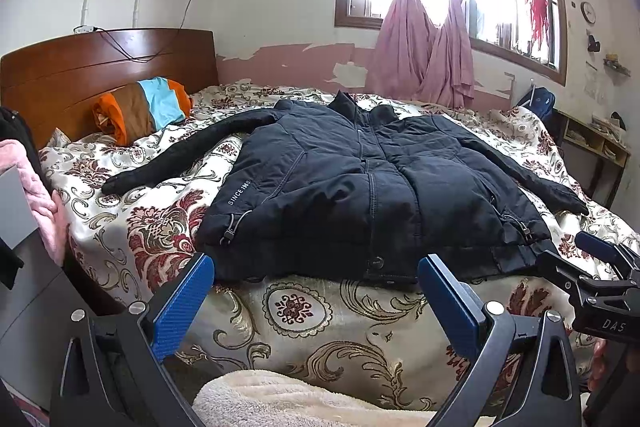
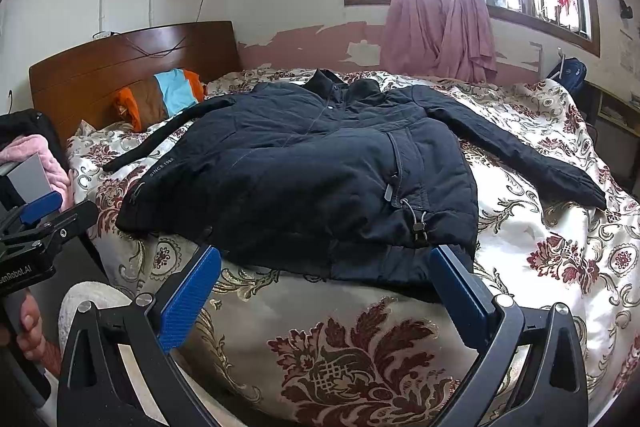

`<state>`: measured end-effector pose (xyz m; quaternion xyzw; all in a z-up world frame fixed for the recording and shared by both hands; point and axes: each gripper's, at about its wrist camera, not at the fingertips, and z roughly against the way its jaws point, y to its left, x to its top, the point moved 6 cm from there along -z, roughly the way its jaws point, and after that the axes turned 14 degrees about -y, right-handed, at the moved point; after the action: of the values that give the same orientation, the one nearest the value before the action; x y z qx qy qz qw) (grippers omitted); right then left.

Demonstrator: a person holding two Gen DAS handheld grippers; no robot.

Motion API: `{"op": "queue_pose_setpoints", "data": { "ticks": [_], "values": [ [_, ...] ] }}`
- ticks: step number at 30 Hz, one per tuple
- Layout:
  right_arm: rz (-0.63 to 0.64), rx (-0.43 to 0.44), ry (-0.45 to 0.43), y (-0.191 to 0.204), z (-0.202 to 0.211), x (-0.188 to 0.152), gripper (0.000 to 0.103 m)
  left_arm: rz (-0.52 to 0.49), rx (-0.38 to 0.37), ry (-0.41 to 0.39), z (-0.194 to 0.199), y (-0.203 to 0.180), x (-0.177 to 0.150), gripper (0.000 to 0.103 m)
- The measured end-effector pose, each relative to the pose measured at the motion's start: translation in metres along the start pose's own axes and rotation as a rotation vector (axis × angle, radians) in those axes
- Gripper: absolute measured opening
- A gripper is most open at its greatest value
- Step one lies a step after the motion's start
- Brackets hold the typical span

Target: Fold large clothes

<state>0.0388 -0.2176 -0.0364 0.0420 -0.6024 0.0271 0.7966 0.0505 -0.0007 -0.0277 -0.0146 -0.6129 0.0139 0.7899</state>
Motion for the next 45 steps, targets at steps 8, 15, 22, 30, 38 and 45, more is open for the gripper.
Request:
{"op": "queue_pose_setpoints", "data": {
  "ticks": [8, 15, 22, 30, 38, 45],
  "values": [
    [0.0, 0.0, 0.0, 0.0004, -0.0004, -0.0004, 0.102, 0.008, -0.003, -0.007, 0.0016, 0.0004, 0.0016, 0.103],
    [0.002, 0.002, 0.003, 0.001, -0.0001, -0.0015, 0.102, 0.01, -0.003, -0.01, 0.0027, 0.0009, 0.0026, 0.103],
    [0.001, 0.002, 0.003, 0.0011, -0.0005, -0.0013, 0.102, 0.011, -0.003, -0.009, 0.0025, 0.0012, 0.0027, 0.103],
    [0.002, 0.001, 0.004, 0.001, -0.0003, -0.0013, 0.102, 0.011, -0.003, -0.012, 0.0029, 0.0015, 0.0032, 0.103],
    [0.002, 0.001, 0.002, 0.0008, -0.0002, -0.0008, 0.102, 0.011, -0.003, -0.012, 0.003, 0.0016, 0.0032, 0.103],
    [-0.004, 0.009, 0.005, 0.0032, -0.0061, -0.0028, 0.102, 0.02, 0.015, -0.002, 0.0001, 0.0046, 0.0022, 0.103]
  ]
}}
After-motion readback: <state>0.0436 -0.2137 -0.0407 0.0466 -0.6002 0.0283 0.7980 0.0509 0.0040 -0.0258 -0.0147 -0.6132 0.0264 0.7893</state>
